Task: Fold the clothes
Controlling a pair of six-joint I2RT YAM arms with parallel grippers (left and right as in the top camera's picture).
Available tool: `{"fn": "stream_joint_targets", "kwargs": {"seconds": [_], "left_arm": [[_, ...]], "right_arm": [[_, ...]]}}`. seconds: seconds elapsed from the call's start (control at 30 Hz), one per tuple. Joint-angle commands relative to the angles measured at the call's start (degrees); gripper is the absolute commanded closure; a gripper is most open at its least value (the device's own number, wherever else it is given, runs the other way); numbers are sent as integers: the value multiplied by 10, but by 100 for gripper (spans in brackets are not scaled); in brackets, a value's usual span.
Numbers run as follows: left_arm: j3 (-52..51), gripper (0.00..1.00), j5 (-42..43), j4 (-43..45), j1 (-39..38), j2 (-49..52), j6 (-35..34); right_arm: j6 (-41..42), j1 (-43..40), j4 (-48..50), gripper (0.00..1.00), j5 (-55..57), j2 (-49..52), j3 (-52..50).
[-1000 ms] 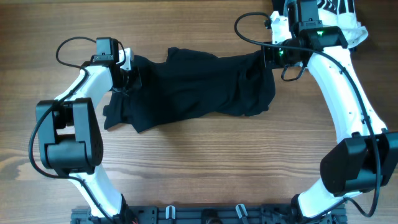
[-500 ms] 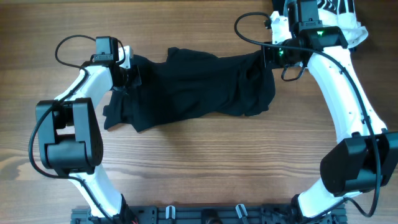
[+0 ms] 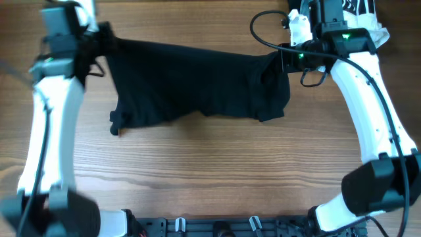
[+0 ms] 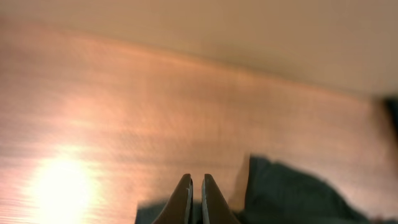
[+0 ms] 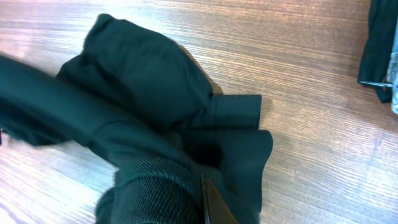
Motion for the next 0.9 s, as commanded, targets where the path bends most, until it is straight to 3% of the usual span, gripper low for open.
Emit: {"fn": "stream_joint_targets", "kwargs": {"seconds": [0.0, 0.4, 0.63, 0.87], "left_arm": [[6, 96, -12, -15, 30, -59, -2], [6, 96, -13, -69, 27, -53, -1], [6, 96, -34, -70, 27, -53, -1], [6, 96, -34, -70, 27, -52, -1]], "right_arm": [[-7, -3, -8, 96, -10, -17, 14], [25, -8, 8, 94, 46, 17, -61], [32, -31, 41, 59, 46, 57, -80], [-11, -33, 53, 56, -8, 75, -80]]}}
